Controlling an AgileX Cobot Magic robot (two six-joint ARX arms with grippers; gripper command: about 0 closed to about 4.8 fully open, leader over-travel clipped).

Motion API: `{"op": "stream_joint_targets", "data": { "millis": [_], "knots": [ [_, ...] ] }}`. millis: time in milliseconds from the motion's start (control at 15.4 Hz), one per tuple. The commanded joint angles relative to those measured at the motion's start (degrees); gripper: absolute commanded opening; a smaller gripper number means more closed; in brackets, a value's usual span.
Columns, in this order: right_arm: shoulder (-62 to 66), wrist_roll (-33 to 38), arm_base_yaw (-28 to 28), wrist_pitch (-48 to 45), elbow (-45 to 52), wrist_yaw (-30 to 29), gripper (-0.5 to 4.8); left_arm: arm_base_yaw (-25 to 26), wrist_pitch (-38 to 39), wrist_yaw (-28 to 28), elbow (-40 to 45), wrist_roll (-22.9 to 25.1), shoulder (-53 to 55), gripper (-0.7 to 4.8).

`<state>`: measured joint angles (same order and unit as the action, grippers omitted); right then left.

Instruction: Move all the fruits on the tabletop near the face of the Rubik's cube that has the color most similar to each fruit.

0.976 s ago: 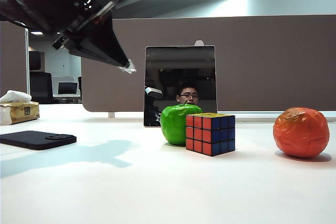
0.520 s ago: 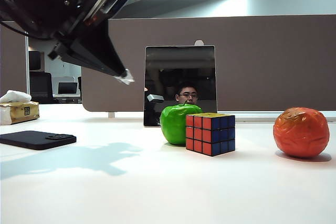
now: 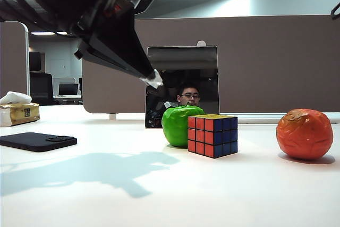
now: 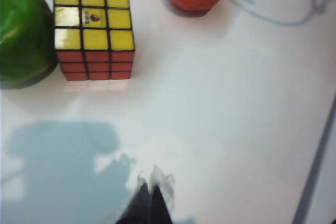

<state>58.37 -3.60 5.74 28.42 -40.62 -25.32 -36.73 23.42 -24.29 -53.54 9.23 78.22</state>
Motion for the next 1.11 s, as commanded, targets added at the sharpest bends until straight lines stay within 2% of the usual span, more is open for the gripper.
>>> {"op": "stream_joint_targets", "data": {
  "millis": [65, 846, 1106],
  "knots": [
    [1.2, -1.0, -0.1, 0.3, -0.2, -0.3, -0.01, -0.7, -0.2, 2.5, -0.1, 0.4, -0.3, -0.05],
    [10.3, -0.9, -5.7, -3.2, -0.2, -0.2, -0.01, -0.7, 0.1, 2.6, -0.1, 0.0, -0.3, -0.05],
    [12.1, -0.9, -5.7, -9.7, -0.3, 4.0, -0.01, -0.7, 0.1, 2.6, -0.1, -0.3, -0.3, -0.05]
  ]
}}
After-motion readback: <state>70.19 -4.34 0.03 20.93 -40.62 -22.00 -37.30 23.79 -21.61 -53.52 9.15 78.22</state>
